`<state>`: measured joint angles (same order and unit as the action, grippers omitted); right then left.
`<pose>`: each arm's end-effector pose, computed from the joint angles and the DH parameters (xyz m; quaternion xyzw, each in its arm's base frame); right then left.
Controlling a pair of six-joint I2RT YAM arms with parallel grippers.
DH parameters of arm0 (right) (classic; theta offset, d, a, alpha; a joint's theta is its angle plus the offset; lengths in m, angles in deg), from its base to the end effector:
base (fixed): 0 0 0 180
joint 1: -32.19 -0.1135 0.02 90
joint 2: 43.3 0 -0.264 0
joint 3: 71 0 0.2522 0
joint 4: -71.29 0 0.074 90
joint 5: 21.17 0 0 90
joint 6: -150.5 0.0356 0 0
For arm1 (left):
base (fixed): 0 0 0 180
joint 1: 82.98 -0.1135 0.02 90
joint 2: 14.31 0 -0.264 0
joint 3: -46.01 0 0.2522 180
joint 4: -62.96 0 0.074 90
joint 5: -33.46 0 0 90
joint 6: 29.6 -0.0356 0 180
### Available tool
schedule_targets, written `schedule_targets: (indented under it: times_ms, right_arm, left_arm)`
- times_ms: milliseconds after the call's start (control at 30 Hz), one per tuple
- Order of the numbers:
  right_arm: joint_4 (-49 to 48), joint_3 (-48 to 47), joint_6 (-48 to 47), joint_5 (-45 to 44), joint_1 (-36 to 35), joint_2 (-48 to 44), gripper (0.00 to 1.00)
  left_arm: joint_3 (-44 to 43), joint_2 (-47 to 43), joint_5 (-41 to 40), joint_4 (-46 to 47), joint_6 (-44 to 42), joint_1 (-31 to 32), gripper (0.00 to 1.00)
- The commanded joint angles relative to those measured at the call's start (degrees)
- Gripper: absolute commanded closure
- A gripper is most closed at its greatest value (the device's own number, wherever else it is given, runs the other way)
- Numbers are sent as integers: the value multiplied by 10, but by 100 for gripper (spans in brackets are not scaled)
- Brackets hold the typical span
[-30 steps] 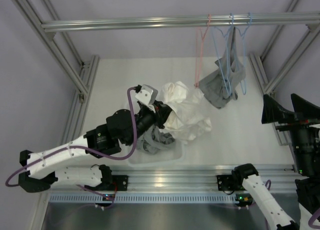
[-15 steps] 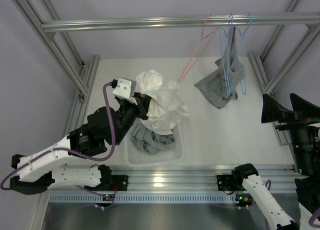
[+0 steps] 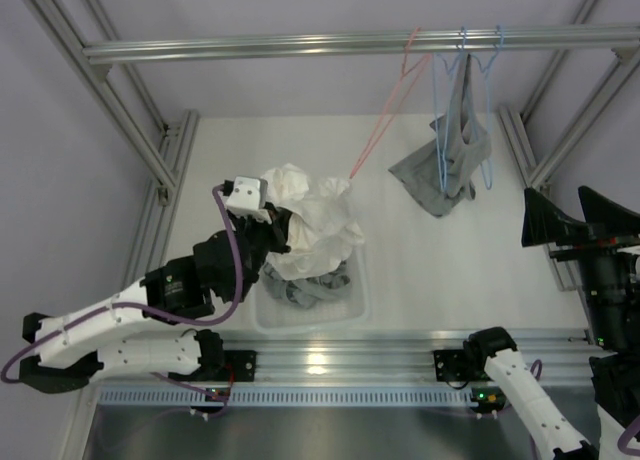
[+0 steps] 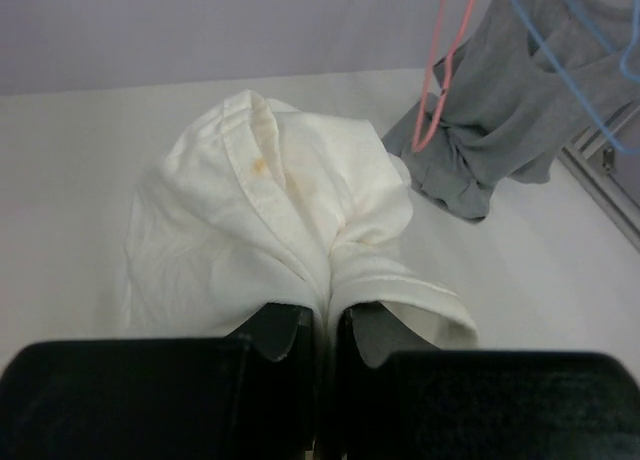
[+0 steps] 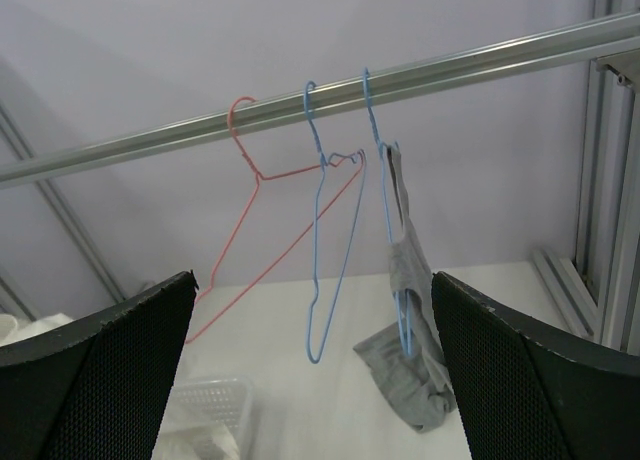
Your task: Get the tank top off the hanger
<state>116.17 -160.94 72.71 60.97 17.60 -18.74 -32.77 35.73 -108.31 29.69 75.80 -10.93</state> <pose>-0.0111 -0.0079 0.4908 0.0445 0.5697 0.1520 0.8065 0.0782 -0.1505 0.4295 0.0527 0.7223 -0.1903 0.6628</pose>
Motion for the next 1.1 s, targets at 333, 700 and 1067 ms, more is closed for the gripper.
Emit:
schedule_targets:
  times_ms: [333, 700, 1067]
  right_arm:
    - [-45, 16, 22, 48, -6, 17, 1]
    - [-52, 24, 21, 68, -6, 33, 1]
    - [-56, 37, 18, 71, -7, 29, 1]
  left_arm:
    - [184, 67, 11, -26, 222, -44, 100]
    - [262, 212, 390, 184, 235, -220, 100]
    - [195, 343, 373, 84, 219, -270, 100]
